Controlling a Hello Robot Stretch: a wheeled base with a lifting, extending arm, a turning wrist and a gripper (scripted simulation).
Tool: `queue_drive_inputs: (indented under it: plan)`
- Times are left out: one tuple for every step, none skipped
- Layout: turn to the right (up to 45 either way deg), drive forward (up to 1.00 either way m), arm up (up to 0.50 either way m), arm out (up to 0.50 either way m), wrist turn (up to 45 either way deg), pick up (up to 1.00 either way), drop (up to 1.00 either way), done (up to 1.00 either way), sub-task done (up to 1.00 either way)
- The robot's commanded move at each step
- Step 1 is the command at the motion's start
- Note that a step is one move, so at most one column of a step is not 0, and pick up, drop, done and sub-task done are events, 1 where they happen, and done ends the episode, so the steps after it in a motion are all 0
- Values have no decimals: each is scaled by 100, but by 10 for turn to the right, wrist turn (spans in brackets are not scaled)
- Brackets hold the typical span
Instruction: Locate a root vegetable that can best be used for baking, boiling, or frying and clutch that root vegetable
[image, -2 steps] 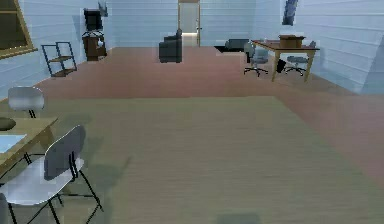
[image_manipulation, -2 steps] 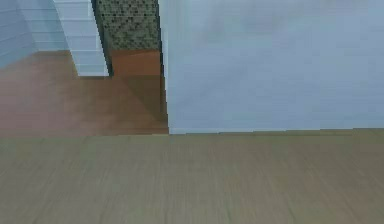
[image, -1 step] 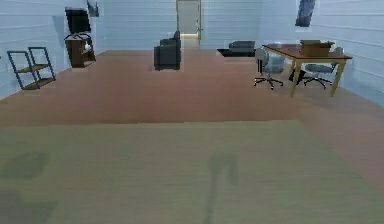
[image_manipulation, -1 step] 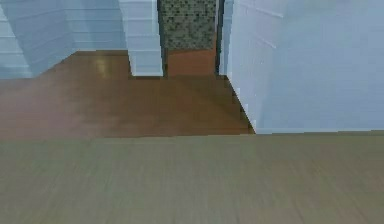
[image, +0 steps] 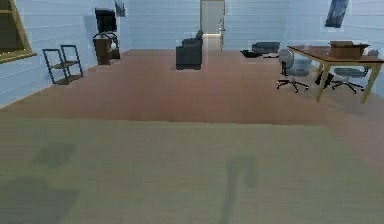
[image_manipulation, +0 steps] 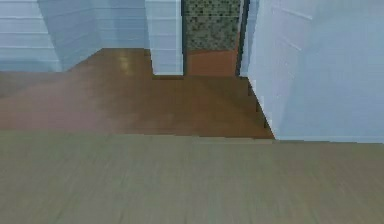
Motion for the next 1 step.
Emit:
queue_drive_inputs:
  plan:
    - [0, 35, 0, 0, 0, 0, 0, 0, 0]
